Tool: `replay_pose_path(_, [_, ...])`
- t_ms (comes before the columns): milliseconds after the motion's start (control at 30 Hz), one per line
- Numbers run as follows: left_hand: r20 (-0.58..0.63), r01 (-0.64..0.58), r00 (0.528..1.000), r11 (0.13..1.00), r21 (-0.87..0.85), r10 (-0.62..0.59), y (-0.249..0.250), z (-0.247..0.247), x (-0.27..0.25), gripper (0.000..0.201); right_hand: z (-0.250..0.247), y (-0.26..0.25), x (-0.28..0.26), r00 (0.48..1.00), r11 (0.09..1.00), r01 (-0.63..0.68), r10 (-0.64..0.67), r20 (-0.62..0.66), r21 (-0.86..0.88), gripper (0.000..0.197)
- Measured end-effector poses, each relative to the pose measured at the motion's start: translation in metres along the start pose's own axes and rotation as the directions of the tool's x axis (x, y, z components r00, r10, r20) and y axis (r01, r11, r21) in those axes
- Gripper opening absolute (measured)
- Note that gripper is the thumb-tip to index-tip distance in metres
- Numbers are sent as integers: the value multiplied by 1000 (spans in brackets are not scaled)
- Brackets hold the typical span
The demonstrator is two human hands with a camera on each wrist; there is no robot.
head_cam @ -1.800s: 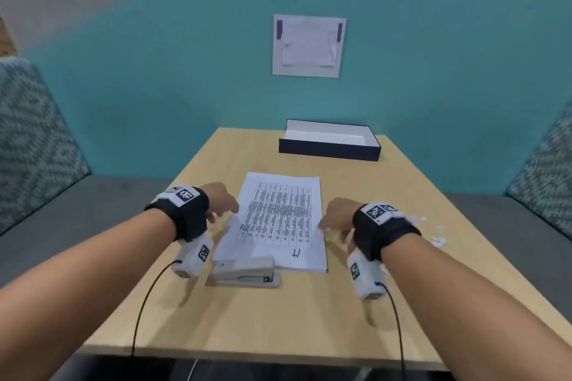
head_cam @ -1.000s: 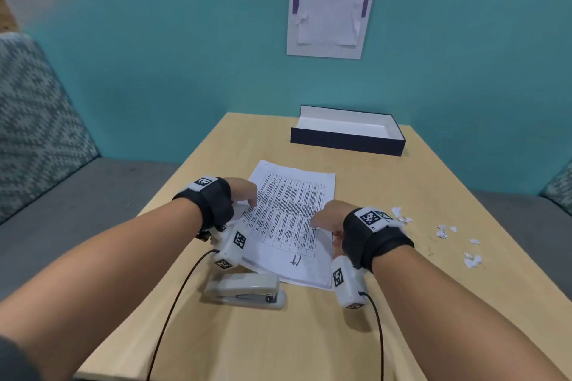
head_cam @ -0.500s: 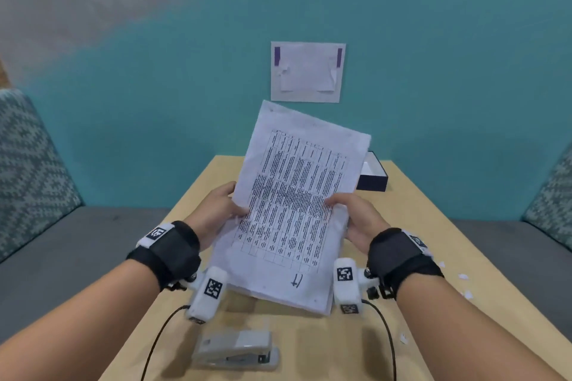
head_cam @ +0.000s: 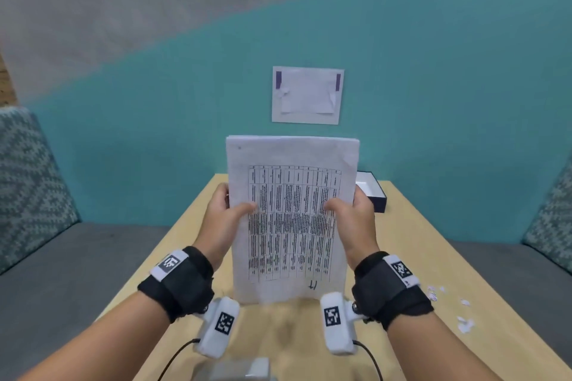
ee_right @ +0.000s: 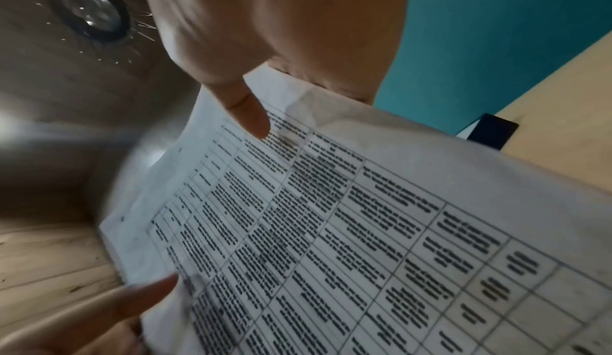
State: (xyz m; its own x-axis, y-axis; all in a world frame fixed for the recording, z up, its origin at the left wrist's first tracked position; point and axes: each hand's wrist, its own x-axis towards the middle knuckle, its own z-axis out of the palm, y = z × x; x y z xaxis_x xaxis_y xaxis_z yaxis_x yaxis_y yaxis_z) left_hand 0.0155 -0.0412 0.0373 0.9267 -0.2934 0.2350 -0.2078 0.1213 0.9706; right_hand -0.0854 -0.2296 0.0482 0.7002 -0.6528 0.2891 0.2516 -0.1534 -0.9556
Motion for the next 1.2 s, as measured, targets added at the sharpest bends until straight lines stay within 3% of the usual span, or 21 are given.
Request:
replay_pose_path(267, [10, -54, 998, 995, -80, 55, 9, 4, -2, 36, 2, -10, 4, 1000, 999, 22, -22, 7, 50, 30])
replay_pose_path(467, [-23, -56, 998, 994, -89, 54, 10, -5, 0, 22, 2, -8, 1, 1000, 996, -19, 19, 11, 83, 34])
replay_pose_path(600, [5, -58, 998, 994, -89, 59, 13, -2, -4, 30, 6, -10, 0, 999, 998, -39, 38, 16, 55, 35])
replay_pose_path(800, [-44, -119, 993, 985, -125, 114, 26, 2, -2, 32, 9, -26, 5, 1000, 997, 19, -18, -11, 77, 35])
replay_pose_path(900, [-32, -16, 999, 998, -61, 15, 9, -3, 1, 36, 6, -15, -2, 1000, 998, -29, 29, -3, 61, 36])
replay_pose_path(1000, [67, 93, 993, 994, 54, -97, -18, -8, -3, 48, 2, 7, -9, 998, 998, -68, 69, -13, 3, 38])
replay_pose_path(1133, [50, -43, 998, 985, 165, 35, -10, -12, 1, 42, 2, 11, -2, 999, 1000, -16, 15, -51, -11, 36])
replay_pose_path(1200, [29, -188, 981, 925, 329, 189, 13, -17, 7, 30, 3, -2, 2, 951, 963, 174, -219, -219, -207, 63])
